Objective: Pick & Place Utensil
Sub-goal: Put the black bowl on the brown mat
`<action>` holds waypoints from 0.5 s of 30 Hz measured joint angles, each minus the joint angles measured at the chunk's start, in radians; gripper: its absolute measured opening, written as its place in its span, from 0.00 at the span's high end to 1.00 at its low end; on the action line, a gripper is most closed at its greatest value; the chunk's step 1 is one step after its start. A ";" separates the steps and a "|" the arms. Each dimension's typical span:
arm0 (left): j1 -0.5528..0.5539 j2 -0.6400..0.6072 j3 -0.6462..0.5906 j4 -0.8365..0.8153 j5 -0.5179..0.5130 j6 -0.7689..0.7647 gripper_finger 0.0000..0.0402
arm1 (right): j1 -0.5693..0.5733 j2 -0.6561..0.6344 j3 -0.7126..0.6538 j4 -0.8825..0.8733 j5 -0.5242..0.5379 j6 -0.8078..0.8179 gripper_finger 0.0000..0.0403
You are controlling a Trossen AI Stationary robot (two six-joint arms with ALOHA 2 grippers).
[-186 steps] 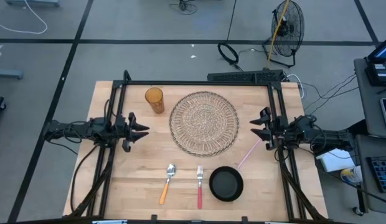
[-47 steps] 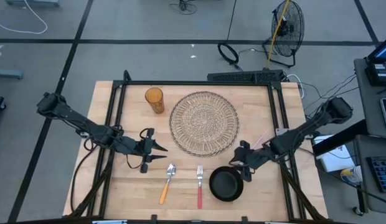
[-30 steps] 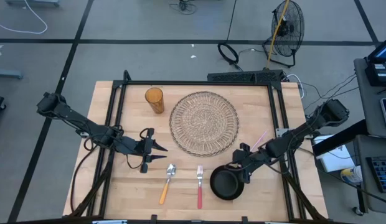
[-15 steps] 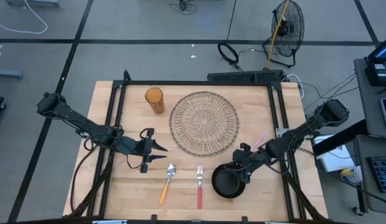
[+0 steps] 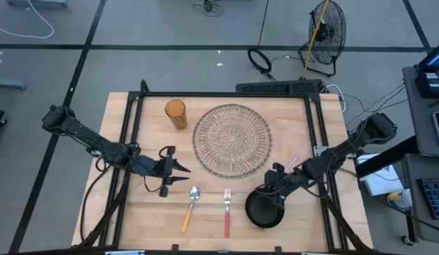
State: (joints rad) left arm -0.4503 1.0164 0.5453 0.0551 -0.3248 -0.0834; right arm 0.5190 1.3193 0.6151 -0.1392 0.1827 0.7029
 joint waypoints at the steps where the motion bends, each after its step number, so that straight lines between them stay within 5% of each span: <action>1: 0.000 0.000 0.000 0.000 0.000 0.000 0.70 | 0.000 0.000 0.000 0.000 0.000 0.000 0.99; 15: 0.000 0.000 0.000 0.000 0.000 0.000 0.70 | -0.001 -0.064 0.000 0.000 0.002 -0.023 0.99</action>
State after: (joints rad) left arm -0.4503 1.0164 0.5453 0.0555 -0.3248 -0.0834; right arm 0.5185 1.2553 0.6151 -0.1389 0.1846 0.6798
